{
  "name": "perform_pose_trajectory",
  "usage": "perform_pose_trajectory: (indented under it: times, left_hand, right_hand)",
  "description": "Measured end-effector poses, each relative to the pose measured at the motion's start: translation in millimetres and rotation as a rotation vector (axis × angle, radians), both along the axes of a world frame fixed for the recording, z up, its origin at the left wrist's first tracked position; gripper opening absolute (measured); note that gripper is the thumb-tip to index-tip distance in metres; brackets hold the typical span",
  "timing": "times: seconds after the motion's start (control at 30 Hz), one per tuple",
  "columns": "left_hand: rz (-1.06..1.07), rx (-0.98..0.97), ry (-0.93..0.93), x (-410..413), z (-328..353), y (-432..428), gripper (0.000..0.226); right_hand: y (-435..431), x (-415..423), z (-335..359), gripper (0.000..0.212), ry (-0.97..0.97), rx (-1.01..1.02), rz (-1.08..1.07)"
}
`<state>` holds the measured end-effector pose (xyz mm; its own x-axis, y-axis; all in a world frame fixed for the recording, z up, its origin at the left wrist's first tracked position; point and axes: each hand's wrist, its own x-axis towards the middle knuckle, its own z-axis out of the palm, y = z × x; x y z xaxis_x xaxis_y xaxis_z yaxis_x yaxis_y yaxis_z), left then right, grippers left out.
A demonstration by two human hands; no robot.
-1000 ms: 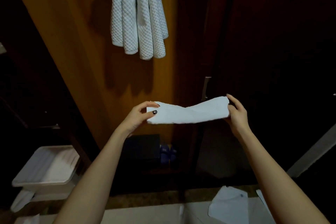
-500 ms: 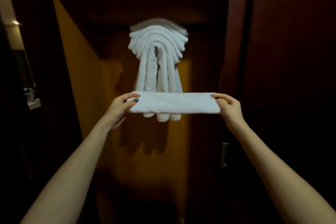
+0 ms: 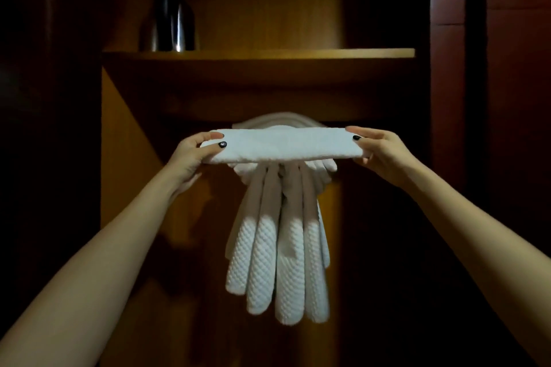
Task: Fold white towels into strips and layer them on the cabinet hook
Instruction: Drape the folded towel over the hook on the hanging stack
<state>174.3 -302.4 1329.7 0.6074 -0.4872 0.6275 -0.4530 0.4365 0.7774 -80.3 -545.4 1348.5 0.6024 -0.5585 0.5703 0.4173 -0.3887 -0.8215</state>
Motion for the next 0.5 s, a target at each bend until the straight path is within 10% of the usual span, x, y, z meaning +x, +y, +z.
perform_pose_trajectory:
  times: [0.5]
  left_hand:
    - [-0.143, -0.155, 0.153, 94.8, 60.7, -108.2, 0.012]
  right_hand:
    - [-82.5, 108.9, 55.5, 0.017, -0.174, 0.167, -0.101]
